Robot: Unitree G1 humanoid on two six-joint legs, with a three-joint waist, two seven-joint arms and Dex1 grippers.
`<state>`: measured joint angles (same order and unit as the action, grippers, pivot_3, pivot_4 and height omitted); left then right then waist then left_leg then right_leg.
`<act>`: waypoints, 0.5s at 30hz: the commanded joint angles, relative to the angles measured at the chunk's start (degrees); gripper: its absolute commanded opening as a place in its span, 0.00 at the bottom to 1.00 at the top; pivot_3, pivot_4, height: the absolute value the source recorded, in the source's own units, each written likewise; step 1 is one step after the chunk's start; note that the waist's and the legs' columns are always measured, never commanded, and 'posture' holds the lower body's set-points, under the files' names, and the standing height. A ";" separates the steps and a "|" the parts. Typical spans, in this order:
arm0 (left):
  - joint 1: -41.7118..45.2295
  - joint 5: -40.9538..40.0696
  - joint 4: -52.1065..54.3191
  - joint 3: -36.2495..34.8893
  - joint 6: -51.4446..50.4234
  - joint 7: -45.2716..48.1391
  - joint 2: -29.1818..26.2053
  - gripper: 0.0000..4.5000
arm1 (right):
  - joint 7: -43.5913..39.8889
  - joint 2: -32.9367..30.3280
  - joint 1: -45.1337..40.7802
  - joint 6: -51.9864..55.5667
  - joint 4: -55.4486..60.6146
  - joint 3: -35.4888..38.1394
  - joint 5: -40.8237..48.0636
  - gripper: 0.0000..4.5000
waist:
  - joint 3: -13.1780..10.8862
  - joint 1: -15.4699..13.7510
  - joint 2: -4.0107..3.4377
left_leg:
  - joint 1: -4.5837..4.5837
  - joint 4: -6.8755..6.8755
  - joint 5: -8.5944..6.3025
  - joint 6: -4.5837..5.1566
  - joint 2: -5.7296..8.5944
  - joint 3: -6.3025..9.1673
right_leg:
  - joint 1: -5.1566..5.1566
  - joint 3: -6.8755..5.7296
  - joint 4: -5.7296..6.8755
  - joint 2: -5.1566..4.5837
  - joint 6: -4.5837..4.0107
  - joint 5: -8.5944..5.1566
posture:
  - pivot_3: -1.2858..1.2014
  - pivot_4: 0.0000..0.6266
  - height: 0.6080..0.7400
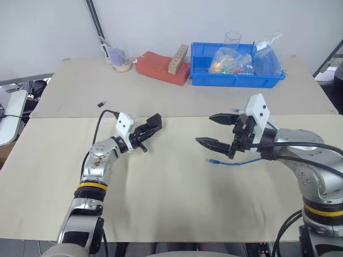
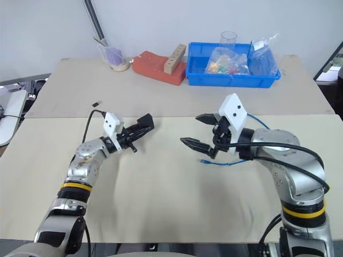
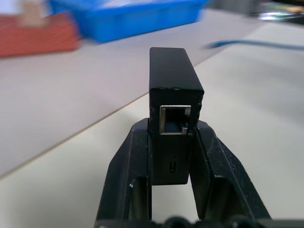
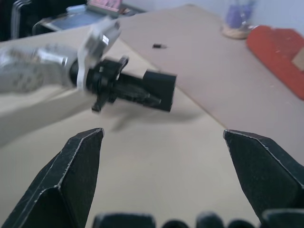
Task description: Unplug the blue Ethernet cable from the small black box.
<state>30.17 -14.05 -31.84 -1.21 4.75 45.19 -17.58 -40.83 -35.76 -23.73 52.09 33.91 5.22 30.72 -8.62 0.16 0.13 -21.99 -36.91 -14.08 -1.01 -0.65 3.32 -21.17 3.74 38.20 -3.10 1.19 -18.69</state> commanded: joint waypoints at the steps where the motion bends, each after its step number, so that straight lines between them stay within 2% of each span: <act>1: 3.46 2.08 -5.79 -0.76 6.72 -3.08 2.14 0.13 | 4.02 1.02 0.15 1.37 3.34 1.83 1.65 0.99 | 0.00 -0.15 0.00 | 0.00 0.00 0.00 0.00 0.02 0.00 | 0.00 -0.01 0.00 -0.01 0.00 0.00 | 0.52 0.24 1.00; 6: 5.98 3.64 -13.84 -1.05 11.42 -4.60 3.93 0.13 | 7.23 1.07 0.73 1.12 3.73 1.32 1.55 0.99 | 0.00 0.18 0.00 | 0.02 0.02 0.00 0.00 0.02 -0.01 | 0.00 -0.01 0.01 0.01 0.00 0.00 | 0.52 0.24 1.00; 8: 6.38 3.32 -15.30 -1.21 11.83 -3.80 4.12 0.36 | 7.96 0.87 0.76 1.04 3.66 1.40 1.74 1.00 | 0.00 0.48 0.00 | 0.03 0.03 0.00 0.01 0.01 -0.01 | 0.00 -0.01 0.02 0.04 0.00 0.00 | 0.52 0.24 1.00; 9: 6.41 3.22 -15.65 -1.26 12.05 -3.48 4.09 0.42 | 8.21 0.77 0.71 1.02 3.62 1.38 1.87 1.00 | 0.00 0.59 0.00 | 0.03 0.04 0.01 0.01 0.00 -0.01 | 0.00 -0.01 0.03 0.04 0.00 0.00 | 0.52 0.24 1.00; 14: 5.35 3.03 -15.21 -1.55 12.06 -2.35 3.39 0.99 | 9.11 0.49 0.66 0.02 2.39 1.31 1.44 1.00 | 0.00 0.65 0.00 | 0.04 0.05 0.01 0.01 0.00 0.00 | 0.00 -0.02 0.06 0.05 0.00 0.00 | 0.52 0.24 1.00; 15: 5.00 2.91 -14.62 -1.71 11.70 -2.28 3.03 1.00 | 9.13 0.47 0.67 -0.23 2.04 1.32 1.36 1.00 | 0.01 0.66 0.00 | 0.04 0.05 0.01 0.01 0.00 0.00 | 0.00 -0.02 0.06 0.05 0.00 0.00 | 0.52 0.24 1.00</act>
<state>35.69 -10.86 -47.43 -1.81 16.16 42.52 -13.59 -32.06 -34.80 -22.78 53.13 35.33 5.31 31.84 -8.61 0.82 0.13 -21.95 -36.87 -14.07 -1.00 -0.65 3.32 -21.17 3.73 38.26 -3.05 1.20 -18.69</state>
